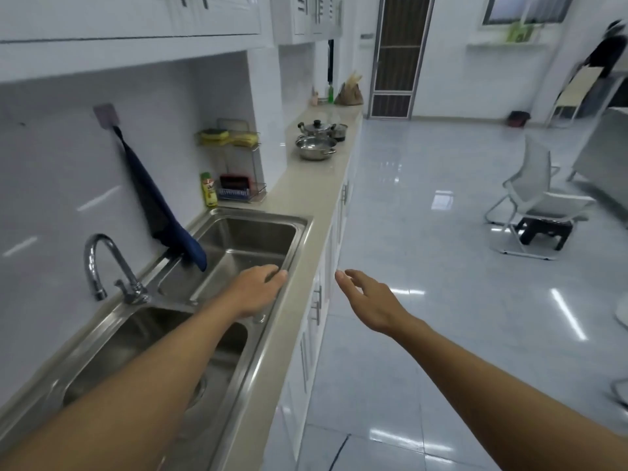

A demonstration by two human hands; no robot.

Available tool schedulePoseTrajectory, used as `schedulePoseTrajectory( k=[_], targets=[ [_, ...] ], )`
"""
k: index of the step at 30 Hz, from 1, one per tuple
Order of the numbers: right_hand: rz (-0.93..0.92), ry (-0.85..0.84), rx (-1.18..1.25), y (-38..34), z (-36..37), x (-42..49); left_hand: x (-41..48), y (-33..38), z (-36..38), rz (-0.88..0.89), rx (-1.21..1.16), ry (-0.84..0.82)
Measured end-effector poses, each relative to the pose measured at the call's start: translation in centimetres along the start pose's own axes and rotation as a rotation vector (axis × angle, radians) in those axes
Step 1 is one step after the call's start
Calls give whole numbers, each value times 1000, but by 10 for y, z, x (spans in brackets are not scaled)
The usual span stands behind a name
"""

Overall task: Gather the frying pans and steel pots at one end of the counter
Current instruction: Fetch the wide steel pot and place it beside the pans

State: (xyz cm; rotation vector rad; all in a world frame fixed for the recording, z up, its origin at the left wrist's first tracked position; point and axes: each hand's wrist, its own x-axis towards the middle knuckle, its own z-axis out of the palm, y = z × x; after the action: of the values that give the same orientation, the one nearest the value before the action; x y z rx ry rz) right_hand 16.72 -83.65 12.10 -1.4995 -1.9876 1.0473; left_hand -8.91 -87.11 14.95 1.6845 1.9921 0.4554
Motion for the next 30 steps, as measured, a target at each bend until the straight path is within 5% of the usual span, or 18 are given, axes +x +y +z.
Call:
schedulePoseTrajectory(
  k=[30],
  targets=[
    [-7, -44, 6, 116, -215, 433, 458, 145, 18, -71, 4, 61]
  ],
)
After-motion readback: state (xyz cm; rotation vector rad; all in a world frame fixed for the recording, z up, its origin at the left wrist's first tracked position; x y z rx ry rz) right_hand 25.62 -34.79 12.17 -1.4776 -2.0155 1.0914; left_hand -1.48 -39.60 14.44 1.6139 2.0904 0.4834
